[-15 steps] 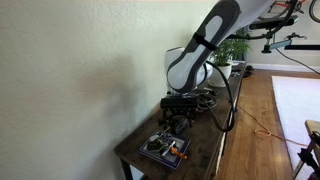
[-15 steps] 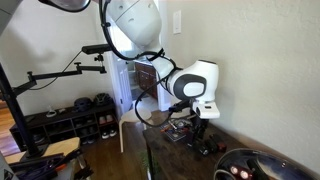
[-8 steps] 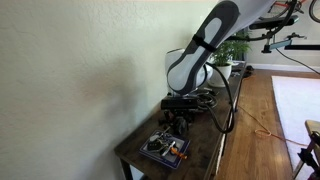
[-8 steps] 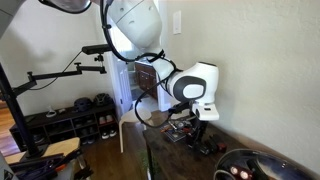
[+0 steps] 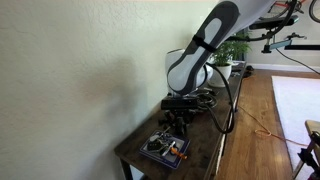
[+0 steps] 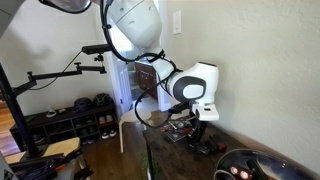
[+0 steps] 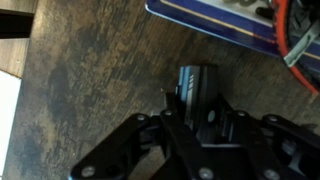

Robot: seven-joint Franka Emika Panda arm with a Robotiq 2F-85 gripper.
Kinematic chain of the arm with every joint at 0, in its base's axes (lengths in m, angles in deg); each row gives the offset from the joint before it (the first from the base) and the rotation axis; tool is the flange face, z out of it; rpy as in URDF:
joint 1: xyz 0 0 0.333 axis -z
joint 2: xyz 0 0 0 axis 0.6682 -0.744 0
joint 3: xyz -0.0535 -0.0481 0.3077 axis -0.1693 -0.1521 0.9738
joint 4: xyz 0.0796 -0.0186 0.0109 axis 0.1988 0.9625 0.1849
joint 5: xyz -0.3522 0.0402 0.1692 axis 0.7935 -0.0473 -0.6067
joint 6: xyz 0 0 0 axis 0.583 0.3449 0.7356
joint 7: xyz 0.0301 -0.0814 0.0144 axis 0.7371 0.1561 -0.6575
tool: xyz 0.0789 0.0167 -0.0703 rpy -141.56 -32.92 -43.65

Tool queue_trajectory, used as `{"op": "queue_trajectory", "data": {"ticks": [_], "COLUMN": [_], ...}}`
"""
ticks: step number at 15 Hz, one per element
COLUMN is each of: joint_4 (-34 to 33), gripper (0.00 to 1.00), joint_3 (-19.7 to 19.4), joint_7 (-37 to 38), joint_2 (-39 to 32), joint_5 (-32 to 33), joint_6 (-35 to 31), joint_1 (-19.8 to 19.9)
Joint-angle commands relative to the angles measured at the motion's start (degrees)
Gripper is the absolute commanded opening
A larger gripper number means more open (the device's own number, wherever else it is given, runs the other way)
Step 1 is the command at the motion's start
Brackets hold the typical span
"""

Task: Pick the big object on the table and put it on the tray

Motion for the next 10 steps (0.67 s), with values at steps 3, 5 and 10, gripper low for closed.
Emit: {"op": "queue_trajectory", "data": {"ticks": [3, 5, 10], "joint_4": [6.3, 7.9, 10.8], "gripper": [0.15, 0.15, 0.15], "joint_3": [-1.1, -1.4, -1.8], "joint_7": [-0.7, -0.6, -0.3], "joint_2": [5.4, 7.3, 11.7], "joint_5": [-0.4, -0.1, 0.7], "joint_6": [-3.4, -4.1, -4.4], "joint_1": [-1.1, -1.3, -1.5]}}
